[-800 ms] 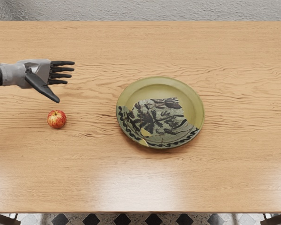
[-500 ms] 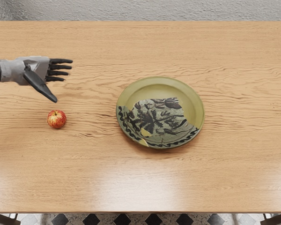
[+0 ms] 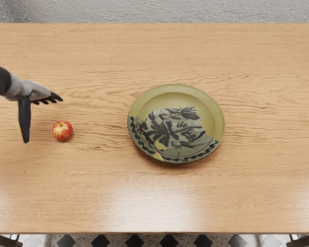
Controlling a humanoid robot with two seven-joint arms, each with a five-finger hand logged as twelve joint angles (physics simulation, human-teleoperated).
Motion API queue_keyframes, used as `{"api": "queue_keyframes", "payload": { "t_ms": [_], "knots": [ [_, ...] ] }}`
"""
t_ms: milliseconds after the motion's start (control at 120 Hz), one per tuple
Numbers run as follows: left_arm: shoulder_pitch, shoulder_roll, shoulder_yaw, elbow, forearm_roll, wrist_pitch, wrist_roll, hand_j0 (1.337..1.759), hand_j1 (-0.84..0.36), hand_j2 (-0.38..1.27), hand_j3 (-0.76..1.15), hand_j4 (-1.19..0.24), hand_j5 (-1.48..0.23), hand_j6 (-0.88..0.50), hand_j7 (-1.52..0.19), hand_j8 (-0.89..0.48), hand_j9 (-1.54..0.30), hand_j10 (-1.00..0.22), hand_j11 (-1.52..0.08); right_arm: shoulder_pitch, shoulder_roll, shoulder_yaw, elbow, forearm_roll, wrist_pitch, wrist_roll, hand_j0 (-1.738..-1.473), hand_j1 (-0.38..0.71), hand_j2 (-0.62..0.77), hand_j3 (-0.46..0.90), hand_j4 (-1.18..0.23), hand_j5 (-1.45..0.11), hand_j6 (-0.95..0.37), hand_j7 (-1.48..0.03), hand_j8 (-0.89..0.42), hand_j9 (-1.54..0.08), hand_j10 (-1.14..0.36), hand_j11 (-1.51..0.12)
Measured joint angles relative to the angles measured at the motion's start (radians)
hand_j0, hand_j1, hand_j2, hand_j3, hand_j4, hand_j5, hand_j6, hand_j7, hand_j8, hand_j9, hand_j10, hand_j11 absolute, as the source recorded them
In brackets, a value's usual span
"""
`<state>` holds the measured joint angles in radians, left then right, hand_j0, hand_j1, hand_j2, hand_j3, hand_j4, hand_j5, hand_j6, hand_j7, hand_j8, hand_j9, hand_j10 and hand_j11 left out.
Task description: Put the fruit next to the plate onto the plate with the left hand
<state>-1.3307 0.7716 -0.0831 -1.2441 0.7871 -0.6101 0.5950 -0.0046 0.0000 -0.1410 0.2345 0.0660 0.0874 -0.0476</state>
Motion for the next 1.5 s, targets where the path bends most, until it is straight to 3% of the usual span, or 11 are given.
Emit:
{"api": "queue_keyframes", "payload": {
  "t_ms": [167,542,1108,1233,1500],
  "knots": [
    [0.002,0.005,0.0,-0.155,0.052,0.112,0.013,1.658,0.35,0.0,0.0,0.0,0.0,-0.01,0.0,0.0,0.0,0.0,0.0,0.0,0.0,0.001,-0.001,0.0,0.0,0.0,-1.658,-0.33,0.0,0.0,-0.01,-0.02,-0.01,-0.02,-0.01,-0.02,-0.01,-0.02],
    [0.096,0.005,0.008,-0.289,0.185,0.38,0.016,1.658,0.35,0.0,0.0,0.0,0.0,-0.01,0.0,-0.01,0.0,0.0,0.0,0.0,0.0,0.001,-0.001,0.0,0.001,0.0,-1.658,-0.33,0.0,0.0,-0.01,-0.02,-0.01,-0.02,-0.01,-0.02,-0.01,-0.02],
    [0.16,-0.001,0.022,-0.293,0.265,0.447,0.016,1.658,0.35,0.0,0.0,0.0,0.0,-0.01,0.0,-0.01,0.0,0.0,0.0,0.0,0.0,0.001,0.002,0.0,0.002,0.0,-1.658,-0.33,0.0,0.0,-0.01,-0.02,-0.01,-0.02,-0.01,-0.02,-0.01,-0.02],
    [0.201,-0.003,0.023,-0.282,0.328,0.47,0.016,1.658,0.35,0.0,0.0,0.0,0.0,-0.01,0.0,-0.01,0.0,0.0,0.0,0.0,0.0,0.0,0.002,0.0,0.001,0.0,-1.658,-0.33,0.0,0.0,-0.01,-0.02,-0.01,-0.02,-0.01,-0.02,-0.01,-0.02],
    [0.212,-0.011,0.023,-0.272,0.385,0.508,0.016,1.658,0.35,0.0,0.0,-0.01,0.0,-0.01,0.0,-0.01,0.0,-0.01,0.0,0.0,0.0,0.0,0.002,0.0,0.001,0.0,-1.658,-0.33,0.0,0.0,-0.01,-0.02,-0.01,-0.02,-0.01,-0.02,-0.01,-0.02]
  ]
}}
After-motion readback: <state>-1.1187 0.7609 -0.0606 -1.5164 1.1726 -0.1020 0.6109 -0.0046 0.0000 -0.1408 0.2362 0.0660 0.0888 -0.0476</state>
